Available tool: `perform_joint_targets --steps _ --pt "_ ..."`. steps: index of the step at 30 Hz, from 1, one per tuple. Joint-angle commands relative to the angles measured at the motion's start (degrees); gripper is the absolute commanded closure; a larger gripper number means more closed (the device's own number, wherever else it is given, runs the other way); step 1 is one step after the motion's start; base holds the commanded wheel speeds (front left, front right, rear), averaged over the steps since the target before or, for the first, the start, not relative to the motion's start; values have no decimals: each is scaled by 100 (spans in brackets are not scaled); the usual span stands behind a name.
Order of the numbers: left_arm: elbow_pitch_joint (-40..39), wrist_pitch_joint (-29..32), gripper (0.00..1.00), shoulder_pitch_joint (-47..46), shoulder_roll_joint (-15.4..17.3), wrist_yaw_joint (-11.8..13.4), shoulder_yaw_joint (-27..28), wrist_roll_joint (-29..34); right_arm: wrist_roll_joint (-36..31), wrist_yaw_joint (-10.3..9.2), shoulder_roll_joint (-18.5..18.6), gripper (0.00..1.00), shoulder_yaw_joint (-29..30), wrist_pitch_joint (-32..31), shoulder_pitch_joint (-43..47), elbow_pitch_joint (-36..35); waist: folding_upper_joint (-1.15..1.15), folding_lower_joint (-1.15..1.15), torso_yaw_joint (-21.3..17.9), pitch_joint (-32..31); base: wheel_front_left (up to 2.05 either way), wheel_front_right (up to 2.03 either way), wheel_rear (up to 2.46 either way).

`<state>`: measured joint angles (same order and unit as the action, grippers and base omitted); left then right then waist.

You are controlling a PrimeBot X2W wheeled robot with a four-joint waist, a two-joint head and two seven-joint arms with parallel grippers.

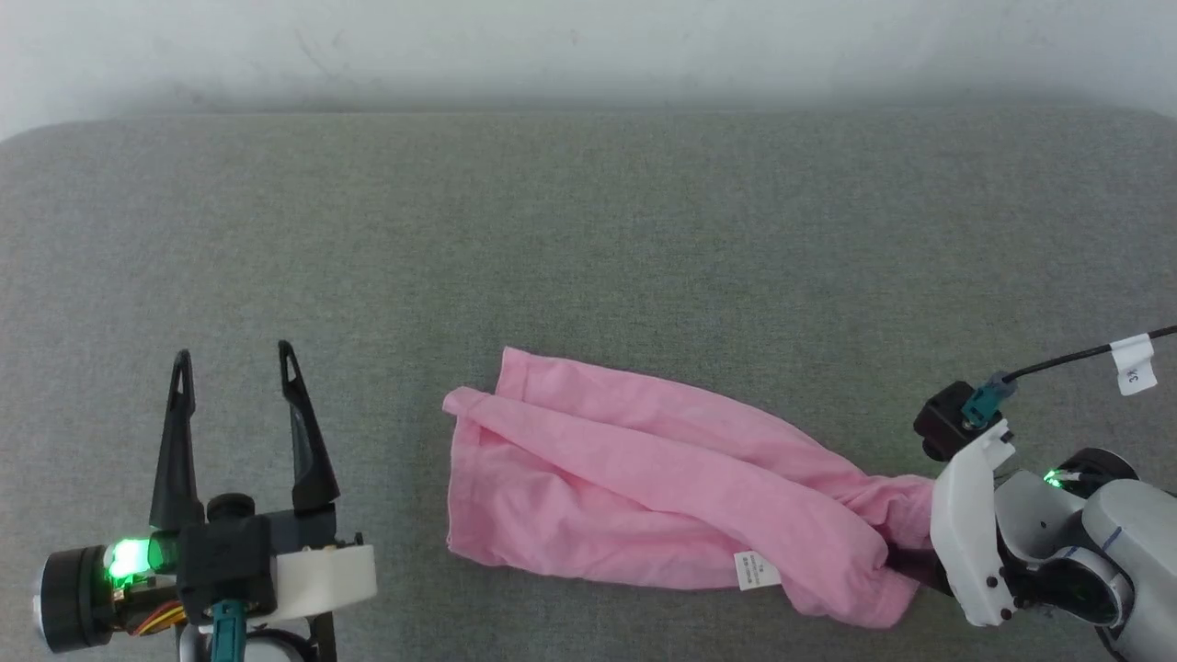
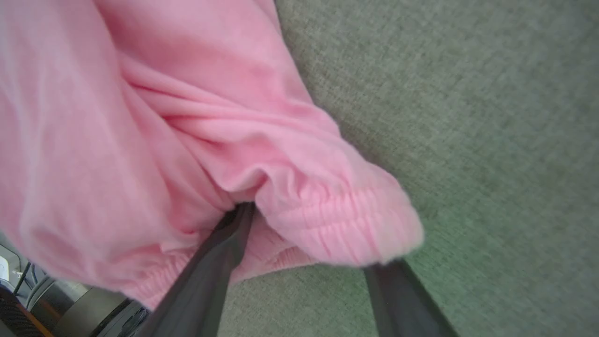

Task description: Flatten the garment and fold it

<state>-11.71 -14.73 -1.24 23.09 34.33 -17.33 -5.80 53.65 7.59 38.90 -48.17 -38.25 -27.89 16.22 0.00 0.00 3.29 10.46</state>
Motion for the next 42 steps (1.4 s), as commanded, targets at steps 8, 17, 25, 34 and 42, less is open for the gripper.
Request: perform_joint_targets --steps 8,17,25,34,42 --pt "65 -27 0 213 -328 -299 304 267 88 -10 -165 100 -252 360 -26 21 0 0 -87 -20 0 0 0" --pt "-10 -27 0 335 -427 -410 424 526 318 -10 583 100 183 688 -191 -275 0 0 -223 -113 0 0 0" --pt "-41 -27 0 336 -370 -339 294 648 496 -10 1212 100 808 532 -37 290 0 0 -265 -162 0 0 0" --pt "314 -27 0 470 -390 -598 337 385 564 -10 1541 100 823 205 10 -737 0 0 -317 -440 0 0 0" --pt "360 -27 0 470 -486 -710 389 441 889 -10 1532 100 857 -241 -155 -2063 0 0 -255 -447 0 0 0"
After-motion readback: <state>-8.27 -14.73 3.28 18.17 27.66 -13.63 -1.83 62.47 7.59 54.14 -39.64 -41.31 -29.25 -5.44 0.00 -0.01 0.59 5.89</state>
